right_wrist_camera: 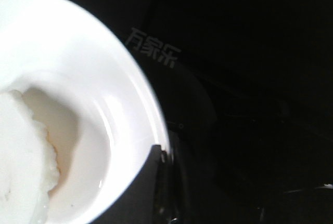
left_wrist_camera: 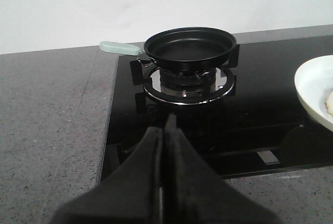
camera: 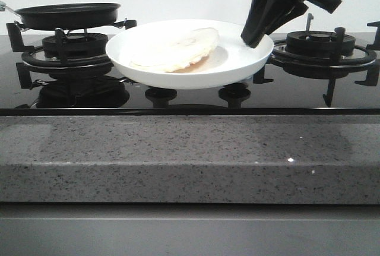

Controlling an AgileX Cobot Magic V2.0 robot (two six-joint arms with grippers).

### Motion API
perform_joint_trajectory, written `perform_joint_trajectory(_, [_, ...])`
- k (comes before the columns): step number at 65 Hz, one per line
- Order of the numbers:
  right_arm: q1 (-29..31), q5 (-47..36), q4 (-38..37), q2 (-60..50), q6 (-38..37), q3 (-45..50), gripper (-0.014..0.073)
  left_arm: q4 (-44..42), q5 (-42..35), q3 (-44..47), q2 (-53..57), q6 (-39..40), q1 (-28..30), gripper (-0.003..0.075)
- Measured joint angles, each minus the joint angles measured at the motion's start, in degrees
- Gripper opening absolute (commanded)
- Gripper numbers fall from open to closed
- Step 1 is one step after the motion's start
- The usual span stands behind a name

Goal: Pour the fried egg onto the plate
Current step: 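Lower the plate with the egg onto the stove with the right gripper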

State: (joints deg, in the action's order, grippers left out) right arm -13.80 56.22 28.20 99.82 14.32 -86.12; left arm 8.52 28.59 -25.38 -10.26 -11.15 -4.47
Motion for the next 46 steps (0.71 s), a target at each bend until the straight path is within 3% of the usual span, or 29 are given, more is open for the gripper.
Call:
perform_joint_trajectory(24, [0.53, -0.25, 1.28, 0.46, -1.81, -1.50, -0.0039, 0.00, 0.00, 0.00, 0.00, 0.00, 0.00, -0.0019])
perform_joint_trajectory(46, [4.71, 1.76, 1.66, 11.27, -7.03, -19.42, -0.0039, 0.00, 0.00, 0.00, 0.00, 0.00, 0.00, -0.0019])
